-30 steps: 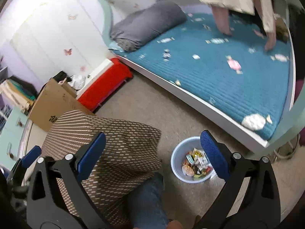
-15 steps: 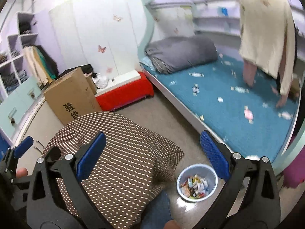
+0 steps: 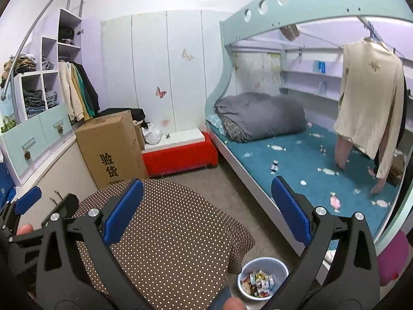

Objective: Collect trash

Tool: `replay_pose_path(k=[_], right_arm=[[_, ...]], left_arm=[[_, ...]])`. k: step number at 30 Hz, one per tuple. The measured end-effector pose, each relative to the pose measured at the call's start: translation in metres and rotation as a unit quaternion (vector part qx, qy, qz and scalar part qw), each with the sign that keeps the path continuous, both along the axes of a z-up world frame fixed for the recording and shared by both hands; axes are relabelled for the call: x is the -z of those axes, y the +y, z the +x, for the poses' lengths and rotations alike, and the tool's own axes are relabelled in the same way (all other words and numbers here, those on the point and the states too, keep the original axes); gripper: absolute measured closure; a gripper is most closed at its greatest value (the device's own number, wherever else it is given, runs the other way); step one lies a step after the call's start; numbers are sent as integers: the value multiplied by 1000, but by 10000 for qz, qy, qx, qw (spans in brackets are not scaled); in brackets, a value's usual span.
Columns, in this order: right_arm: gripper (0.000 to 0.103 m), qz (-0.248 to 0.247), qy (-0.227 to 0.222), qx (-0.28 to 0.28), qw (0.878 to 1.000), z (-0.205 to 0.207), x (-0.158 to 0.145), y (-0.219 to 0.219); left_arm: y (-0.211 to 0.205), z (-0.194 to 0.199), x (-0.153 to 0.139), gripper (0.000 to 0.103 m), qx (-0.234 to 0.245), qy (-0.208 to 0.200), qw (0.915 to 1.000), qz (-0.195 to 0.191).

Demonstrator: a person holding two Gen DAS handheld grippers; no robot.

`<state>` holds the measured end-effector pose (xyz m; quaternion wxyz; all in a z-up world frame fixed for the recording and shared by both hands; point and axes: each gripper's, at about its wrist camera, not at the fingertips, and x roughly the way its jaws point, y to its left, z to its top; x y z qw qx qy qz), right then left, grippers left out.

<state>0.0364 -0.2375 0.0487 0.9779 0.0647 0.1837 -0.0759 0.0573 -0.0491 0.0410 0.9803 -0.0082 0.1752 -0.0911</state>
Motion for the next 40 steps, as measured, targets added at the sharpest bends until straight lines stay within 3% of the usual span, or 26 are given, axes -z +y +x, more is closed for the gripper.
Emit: replay_pose_path(k=[13, 40], right_arm=[[6, -52, -137, -87, 9999, -2, -6, 10], [6, -58, -139, -234, 9996, 5, -9, 23]], left_arm=[[5, -8, -14, 5, -158, -265, 9995, -57], [11, -6, -15, 5, -265, -280, 9992, -87]])
